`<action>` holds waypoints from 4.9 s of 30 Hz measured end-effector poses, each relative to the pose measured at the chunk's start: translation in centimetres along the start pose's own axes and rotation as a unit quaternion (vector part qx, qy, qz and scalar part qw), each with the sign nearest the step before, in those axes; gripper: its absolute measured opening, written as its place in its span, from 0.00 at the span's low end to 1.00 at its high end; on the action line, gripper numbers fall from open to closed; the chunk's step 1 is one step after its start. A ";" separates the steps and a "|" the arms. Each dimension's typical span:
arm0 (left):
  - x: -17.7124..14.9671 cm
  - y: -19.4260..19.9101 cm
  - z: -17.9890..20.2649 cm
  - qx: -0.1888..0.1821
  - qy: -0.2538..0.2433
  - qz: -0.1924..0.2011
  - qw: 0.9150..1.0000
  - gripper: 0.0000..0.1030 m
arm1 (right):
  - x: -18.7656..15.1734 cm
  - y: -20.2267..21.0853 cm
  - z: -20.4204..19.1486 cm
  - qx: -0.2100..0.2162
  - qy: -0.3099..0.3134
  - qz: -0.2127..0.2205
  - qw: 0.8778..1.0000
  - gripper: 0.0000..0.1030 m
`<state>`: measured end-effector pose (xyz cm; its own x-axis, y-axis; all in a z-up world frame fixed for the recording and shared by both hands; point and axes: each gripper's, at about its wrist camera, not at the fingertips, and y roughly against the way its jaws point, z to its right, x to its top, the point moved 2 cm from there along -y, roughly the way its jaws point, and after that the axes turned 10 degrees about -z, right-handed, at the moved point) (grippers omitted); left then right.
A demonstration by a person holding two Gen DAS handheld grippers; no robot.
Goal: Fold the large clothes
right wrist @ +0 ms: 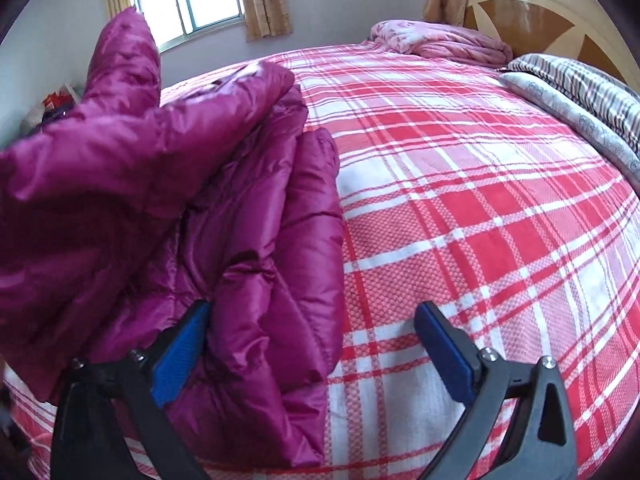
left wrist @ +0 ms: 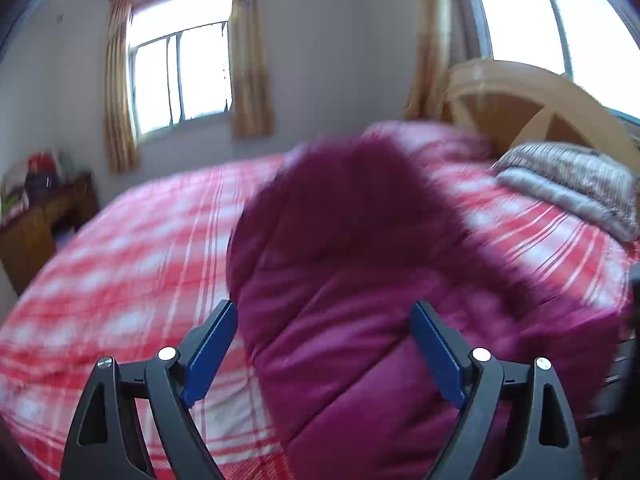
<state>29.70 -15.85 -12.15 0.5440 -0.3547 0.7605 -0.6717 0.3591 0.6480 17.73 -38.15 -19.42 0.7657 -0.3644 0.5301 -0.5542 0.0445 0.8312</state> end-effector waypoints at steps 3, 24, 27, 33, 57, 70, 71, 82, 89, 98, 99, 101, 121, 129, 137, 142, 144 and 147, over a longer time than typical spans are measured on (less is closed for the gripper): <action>-0.9 -2.2 -0.2 -0.044 0.011 -0.031 0.998 0.86 | 0.2 2.4 0.2 -0.016 -0.014 0.038 0.999 0.89; 1.8 -1.5 1.5 0.024 -0.032 0.017 0.999 0.86 | 0.5 1.2 -2.5 -0.009 0.058 -0.024 0.998 0.39; 2.1 -4.2 1.3 0.028 -0.031 -0.020 0.999 0.86 | 1.9 2.7 -2.5 -0.002 0.048 -0.021 0.999 0.44; 2.1 -4.8 2.4 0.015 -0.029 -0.022 0.999 0.86 | 8.2 4.7 -4.1 -0.002 0.042 0.044 0.998 0.77; 4.8 -6.8 3.7 0.031 -0.057 -0.043 0.997 0.86 | 13.0 6.4 -4.5 -0.028 -0.006 0.115 0.993 0.72; 5.4 -9.7 3.9 0.042 -0.024 -0.088 0.995 0.95 | 11.6 -1.8 -1.8 0.009 -0.023 0.042 0.999 0.51; 5.3 -10.1 4.0 0.045 -0.021 -0.093 0.994 0.96 | 11.5 -1.8 -1.7 0.007 -0.021 0.040 0.999 0.51; 4.8 -13.0 4.0 0.013 0.011 -0.133 0.991 0.99 | 11.4 -4.5 -0.4 0.019 -0.042 0.015 0.999 0.52; 4.7 -13.5 4.0 0.008 0.012 -0.140 0.990 0.99 | 11.4 -4.8 -0.4 0.016 -0.041 0.007 0.999 0.54; 6.4 -13.1 4.0 0.019 0.002 -0.103 0.994 0.99 | 11.4 -5.1 -0.6 0.001 -0.038 0.006 0.999 0.55; 7.0 -12.7 4.1 0.024 -0.002 -0.082 0.996 0.99 | 11.4 -5.1 -0.7 -0.002 -0.036 0.006 0.999 0.55; 8.0 -12.7 4.3 0.031 -0.009 -0.069 0.997 0.99 | 11.4 -5.1 -0.8 -0.005 -0.034 0.006 0.999 0.56; 6.7 -17.1 3.2 0.014 0.025 -0.155 0.987 0.99 | 11.6 -6.0 -1.0 -0.019 -0.026 -0.017 0.999 0.58; 6.6 -17.4 3.1 0.009 0.026 -0.164 0.986 0.99 | 11.5 -6.2 -1.1 -0.022 -0.025 -0.019 0.999 0.59; 6.6 -17.6 3.2 0.008 0.026 -0.166 0.986 0.99 | 11.6 -6.2 -1.1 -0.022 -0.024 -0.021 0.999 0.59; 6.6 -17.6 3.1 0.006 0.026 -0.167 0.986 0.99 | 11.6 -6.2 -1.1 -0.020 -0.024 -0.021 0.999 0.59; 6.4 -16.9 2.8 -0.006 0.030 -0.167 0.985 0.99 | 11.6 -5.9 -0.8 -0.004 -0.023 -0.021 1.000 0.61; 5.1 -14.3 1.1 -0.048 0.077 -0.162 0.983 0.99 | 10.9 -3.6 0.5 0.019 -0.033 0.011 0.999 0.87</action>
<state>41.54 -23.75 -17.62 0.7952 -0.3322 0.5072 -0.4050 0.3316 0.8521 27.85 -42.78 -16.71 0.7309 -0.4249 0.5340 -0.5831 0.0177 0.8122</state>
